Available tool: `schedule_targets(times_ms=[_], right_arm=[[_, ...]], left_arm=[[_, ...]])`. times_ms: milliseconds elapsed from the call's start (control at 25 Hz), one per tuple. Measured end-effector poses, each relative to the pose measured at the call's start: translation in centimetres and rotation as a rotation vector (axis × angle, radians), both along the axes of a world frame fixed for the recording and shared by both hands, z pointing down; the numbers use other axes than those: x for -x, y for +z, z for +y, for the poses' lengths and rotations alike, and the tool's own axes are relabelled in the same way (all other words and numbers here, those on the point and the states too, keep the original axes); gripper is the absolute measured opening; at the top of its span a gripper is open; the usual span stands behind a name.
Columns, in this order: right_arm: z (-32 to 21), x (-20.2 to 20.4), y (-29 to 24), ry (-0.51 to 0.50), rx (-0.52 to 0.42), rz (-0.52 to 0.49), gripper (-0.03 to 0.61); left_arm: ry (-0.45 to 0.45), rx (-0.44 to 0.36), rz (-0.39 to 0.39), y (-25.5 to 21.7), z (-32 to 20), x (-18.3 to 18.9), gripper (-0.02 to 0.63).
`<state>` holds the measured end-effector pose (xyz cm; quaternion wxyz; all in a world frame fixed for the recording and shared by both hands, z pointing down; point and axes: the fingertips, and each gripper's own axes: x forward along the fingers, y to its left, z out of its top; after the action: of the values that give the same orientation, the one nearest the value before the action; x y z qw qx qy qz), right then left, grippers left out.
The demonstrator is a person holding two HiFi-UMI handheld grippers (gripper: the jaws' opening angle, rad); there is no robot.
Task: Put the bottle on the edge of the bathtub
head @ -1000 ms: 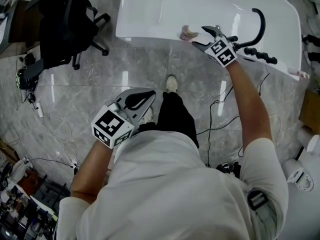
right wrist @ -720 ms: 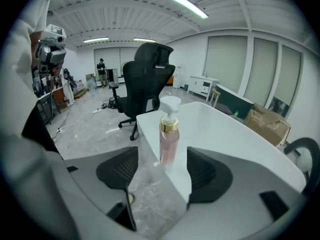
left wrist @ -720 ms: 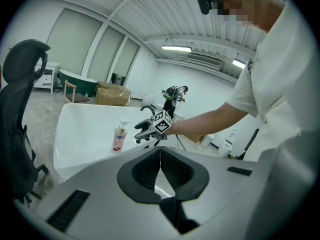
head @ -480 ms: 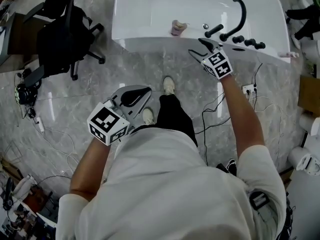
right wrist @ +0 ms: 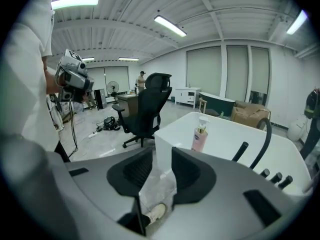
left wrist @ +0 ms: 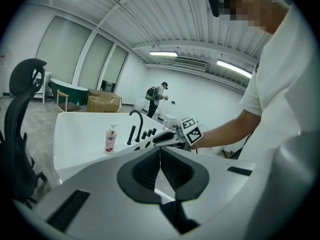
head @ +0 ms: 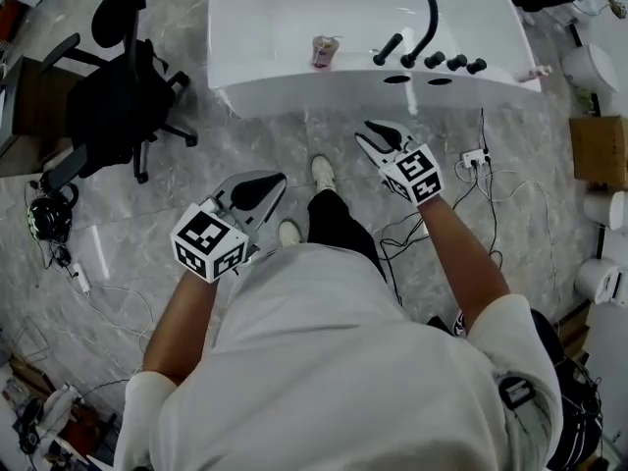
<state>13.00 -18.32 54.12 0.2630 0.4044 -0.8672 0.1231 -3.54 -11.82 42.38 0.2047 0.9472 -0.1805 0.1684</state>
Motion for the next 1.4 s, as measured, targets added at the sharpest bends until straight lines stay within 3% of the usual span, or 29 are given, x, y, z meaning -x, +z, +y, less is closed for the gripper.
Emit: schedule_targets(times_ms=[360, 800, 1400], right_arm=[[8.8, 3.0, -5.8, 0.093, -0.025, -0.087, 0.028], [13.8, 7.2, -9.7, 0.083, -0.052, -0.133, 0.009], [15.0, 11.2, -10.8, 0.031, -0.074, -0.127, 0.008]], left_arm=[[-0.001, -0.033, 0.018, -1.1, 3.6, 2.1, 0.018], [-0.033, -0.039, 0.036, -1.3, 6.9, 5.2, 0.018], [-0.076, -0.046, 0.039, -1.4, 8.4, 8.9, 0.018]])
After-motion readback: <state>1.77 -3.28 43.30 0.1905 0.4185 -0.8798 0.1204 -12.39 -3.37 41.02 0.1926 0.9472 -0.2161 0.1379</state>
